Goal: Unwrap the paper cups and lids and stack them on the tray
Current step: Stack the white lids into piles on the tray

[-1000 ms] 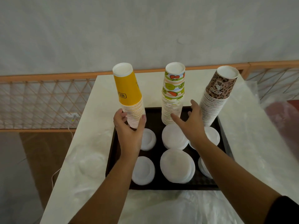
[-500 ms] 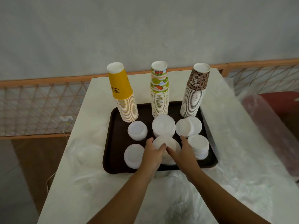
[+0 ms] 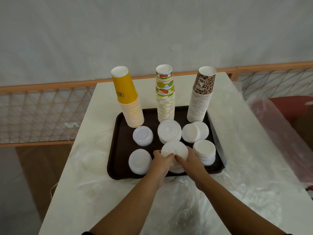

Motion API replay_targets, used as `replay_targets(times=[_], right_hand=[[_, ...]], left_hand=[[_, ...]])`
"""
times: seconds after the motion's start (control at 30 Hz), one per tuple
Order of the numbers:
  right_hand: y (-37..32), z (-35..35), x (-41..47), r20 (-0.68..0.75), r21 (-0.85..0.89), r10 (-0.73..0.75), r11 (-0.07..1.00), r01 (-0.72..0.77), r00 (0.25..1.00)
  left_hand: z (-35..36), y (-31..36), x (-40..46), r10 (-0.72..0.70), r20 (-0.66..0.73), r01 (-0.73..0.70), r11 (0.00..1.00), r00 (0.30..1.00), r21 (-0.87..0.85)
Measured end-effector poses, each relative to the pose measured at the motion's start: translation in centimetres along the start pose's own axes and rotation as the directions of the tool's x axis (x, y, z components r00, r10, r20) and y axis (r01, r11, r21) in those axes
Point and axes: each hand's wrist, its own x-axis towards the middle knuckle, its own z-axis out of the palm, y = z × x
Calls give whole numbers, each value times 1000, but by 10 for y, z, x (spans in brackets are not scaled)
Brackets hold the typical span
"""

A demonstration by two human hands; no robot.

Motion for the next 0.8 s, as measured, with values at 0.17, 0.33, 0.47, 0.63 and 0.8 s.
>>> replay_targets(times=[0.17, 0.33, 0.47, 0.63, 0.8], right_hand=[[-6, -3, -11, -8, 144, -50, 988, 51, 999], [-29, -14, -30, 57, 160, -164, 975, 153, 985], [-36, -30, -22, -45, -2, -176, 984, 176, 983], [-14, -52, 16, -285, -425, -141, 905, 7, 948], [-1, -61, 34, -212, -600, -33, 794, -103, 977]], left_hand=[[0, 2, -6, 69, -26, -69, 998, 997, -13], [-13, 6, -25, 106, 37, -88, 943, 994, -321], [-25, 12, -35, 124, 109, -47, 843, 986, -536], [-41, 16, -38, 134, 94, -47, 783, 987, -620], [-56, 20, -39, 151, 67, -68, 743, 986, -666]])
